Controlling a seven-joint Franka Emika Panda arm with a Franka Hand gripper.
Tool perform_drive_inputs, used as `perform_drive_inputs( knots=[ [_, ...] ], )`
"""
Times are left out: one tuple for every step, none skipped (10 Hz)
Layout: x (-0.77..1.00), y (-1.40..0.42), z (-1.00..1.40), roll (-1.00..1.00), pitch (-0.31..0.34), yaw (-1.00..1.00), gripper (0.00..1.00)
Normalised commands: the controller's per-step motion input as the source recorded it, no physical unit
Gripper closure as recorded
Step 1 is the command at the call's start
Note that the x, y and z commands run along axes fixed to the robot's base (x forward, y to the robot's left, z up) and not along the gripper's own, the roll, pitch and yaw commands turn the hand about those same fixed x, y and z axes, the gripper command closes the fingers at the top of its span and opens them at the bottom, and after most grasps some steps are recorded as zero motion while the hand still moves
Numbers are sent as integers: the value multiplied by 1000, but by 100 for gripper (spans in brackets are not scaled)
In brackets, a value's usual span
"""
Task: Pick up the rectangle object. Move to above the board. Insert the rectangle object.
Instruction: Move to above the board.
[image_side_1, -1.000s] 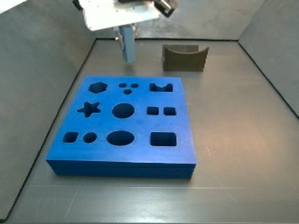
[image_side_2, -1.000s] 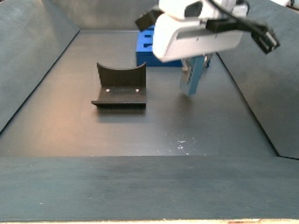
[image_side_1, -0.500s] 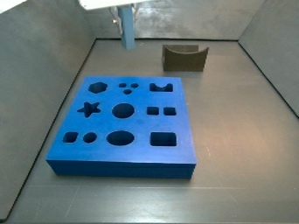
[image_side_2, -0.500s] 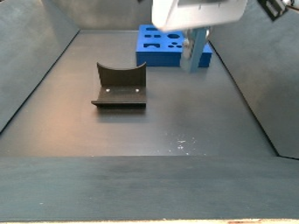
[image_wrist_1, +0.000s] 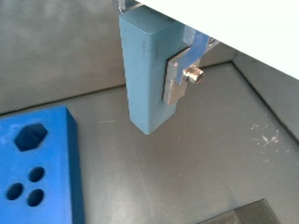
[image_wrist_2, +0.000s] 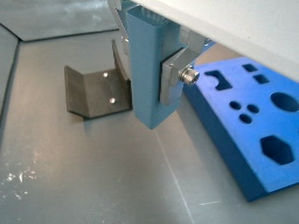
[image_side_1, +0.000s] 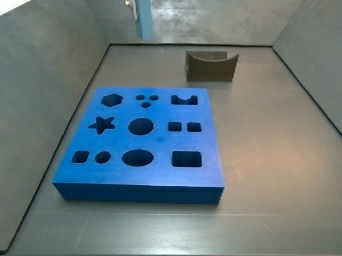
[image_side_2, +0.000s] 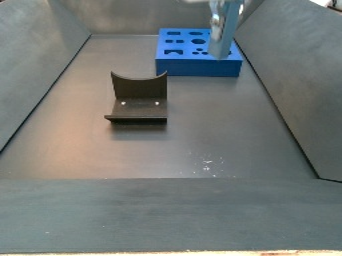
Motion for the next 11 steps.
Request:
perform_drive_inputs(
  knots=[
    [4, -151, 1000, 232, 153, 47, 100],
    [7, -138, 1000, 202, 147, 44, 100],
    [7, -133, 1000, 201, 151, 45, 100],
    [9, -129, 1000, 204, 146, 46, 100],
    [11, -118, 1000, 207, 146, 49, 100],
    [12, -110, 1000, 208, 148, 51, 100],
    [15, -95, 1000, 204, 152, 51, 100],
    [18, -87, 1000, 201, 153, 50, 100],
    [19, -78, 1000, 198, 151, 53, 100],
    [18, -67, 923, 197, 151, 54, 100],
    [15, -43, 720, 194, 148, 57, 100]
  ],
)
